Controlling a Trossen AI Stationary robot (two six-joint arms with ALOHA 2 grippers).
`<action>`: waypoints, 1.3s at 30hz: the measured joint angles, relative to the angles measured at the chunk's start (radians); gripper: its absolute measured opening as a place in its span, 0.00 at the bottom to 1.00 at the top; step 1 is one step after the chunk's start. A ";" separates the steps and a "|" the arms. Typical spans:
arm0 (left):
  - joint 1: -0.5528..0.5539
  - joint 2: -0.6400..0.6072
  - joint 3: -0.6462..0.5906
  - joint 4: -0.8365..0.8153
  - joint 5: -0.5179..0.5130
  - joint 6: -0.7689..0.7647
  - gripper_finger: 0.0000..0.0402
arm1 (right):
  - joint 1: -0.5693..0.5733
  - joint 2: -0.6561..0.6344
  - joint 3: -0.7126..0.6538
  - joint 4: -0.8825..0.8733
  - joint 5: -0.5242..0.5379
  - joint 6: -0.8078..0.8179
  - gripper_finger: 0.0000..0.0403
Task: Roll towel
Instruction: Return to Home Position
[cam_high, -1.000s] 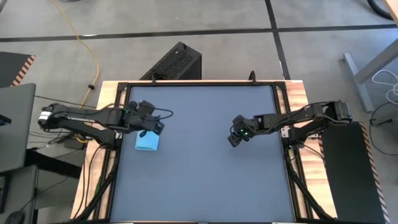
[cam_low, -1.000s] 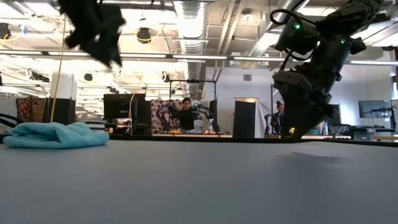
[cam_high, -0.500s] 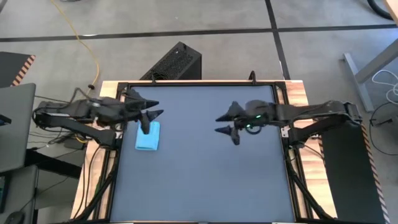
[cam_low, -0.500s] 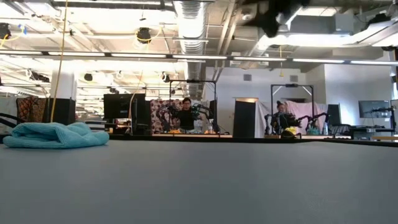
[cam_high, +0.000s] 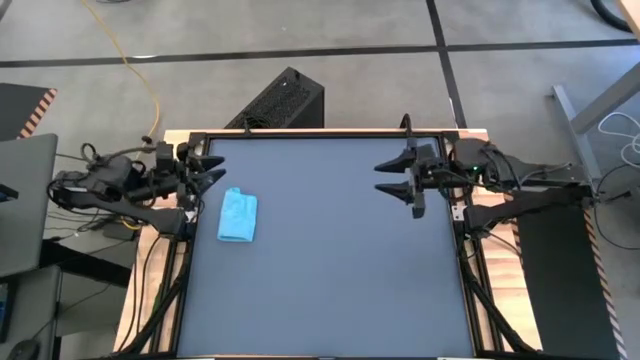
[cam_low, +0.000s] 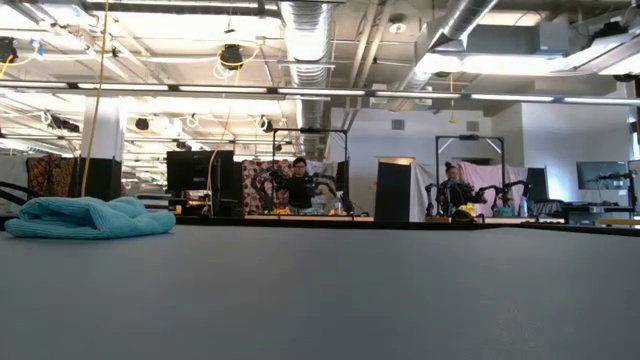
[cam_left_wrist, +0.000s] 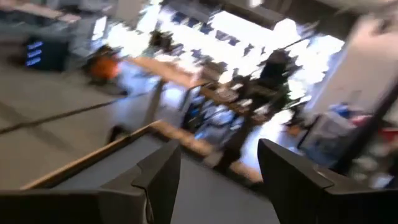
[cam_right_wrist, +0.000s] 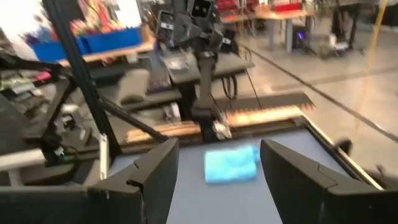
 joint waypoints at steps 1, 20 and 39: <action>0.000 -0.021 -0.012 -0.039 -0.028 -0.012 0.50 | 0.000 -0.006 0.000 -0.030 0.011 0.000 0.63; 0.000 -0.072 -0.177 -0.040 0.331 0.404 0.50 | 0.035 0.074 -0.008 -0.186 -0.112 -0.185 0.63; 0.015 -0.466 -0.740 0.418 0.378 0.279 0.50 | -0.059 -0.122 -0.609 0.634 -0.453 -0.024 0.63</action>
